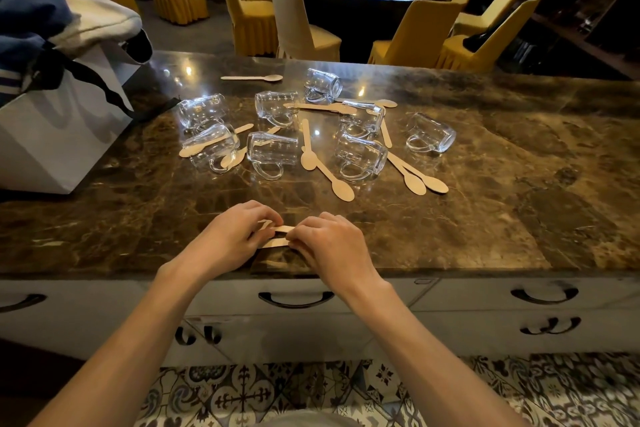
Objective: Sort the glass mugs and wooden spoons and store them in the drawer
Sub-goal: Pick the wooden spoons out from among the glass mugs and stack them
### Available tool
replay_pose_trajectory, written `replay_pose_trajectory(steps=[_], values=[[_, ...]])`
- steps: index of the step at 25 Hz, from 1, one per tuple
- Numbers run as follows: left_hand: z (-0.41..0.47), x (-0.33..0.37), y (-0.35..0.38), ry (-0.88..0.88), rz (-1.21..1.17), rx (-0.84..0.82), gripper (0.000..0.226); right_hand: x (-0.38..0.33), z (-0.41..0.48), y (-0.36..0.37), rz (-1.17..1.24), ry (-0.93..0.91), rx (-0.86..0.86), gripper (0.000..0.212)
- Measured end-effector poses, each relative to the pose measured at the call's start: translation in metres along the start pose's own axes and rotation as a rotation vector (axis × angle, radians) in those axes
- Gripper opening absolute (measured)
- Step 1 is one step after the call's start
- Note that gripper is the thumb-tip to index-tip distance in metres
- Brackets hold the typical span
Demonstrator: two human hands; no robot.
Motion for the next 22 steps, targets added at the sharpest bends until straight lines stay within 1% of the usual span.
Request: replay_pose_trajectory(steps=[5, 9, 12, 15, 17, 19, 20, 22], values=[[-0.001, -0.002, 0.002, -0.012, 0.054, -0.007, 0.020, 0.007, 0.002, -0.001, 0.055, 0.057, 0.030, 0.015], [0.005, 0.001, -0.004, 0.018, 0.055, -0.034, 0.020, 0.023, 0.003, -0.007, 0.104, 0.184, 0.096, 0.013], [0.019, 0.006, -0.020, 0.085, 0.062, 0.058, 0.019, 0.042, 0.011, -0.010, 0.108, 0.318, 0.102, 0.021], [0.035, 0.009, -0.032, 0.117, 0.117, 0.154, 0.019, 0.052, 0.015, -0.010, 0.094, 0.381, 0.074, 0.026], [0.052, 0.015, -0.040, 0.147, 0.186, 0.181, 0.021, 0.056, 0.020, -0.011, 0.066, 0.406, 0.037, 0.029], [0.077, 0.020, -0.056, 0.193, 0.245, 0.210, 0.029, 0.061, 0.031, -0.013, 0.041, 0.442, 0.007, 0.032], [0.092, 0.023, -0.064, 0.220, 0.278, 0.220, 0.033, 0.063, 0.037, -0.013, 0.036, 0.460, 0.008, 0.033], [0.123, 0.025, -0.075, 0.280, 0.374, 0.205, 0.034, 0.065, 0.047, -0.011, 0.040, 0.497, 0.012, 0.033]])
Point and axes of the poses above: each hand's wrist, its own z-axis towards the middle knuckle, its own y-axis out of the palm, x = y × z, the point moved 1 cm from there along z, towards the middle knuckle, and after that the axes turned 1 degree about -x, right-handed, at the moved point
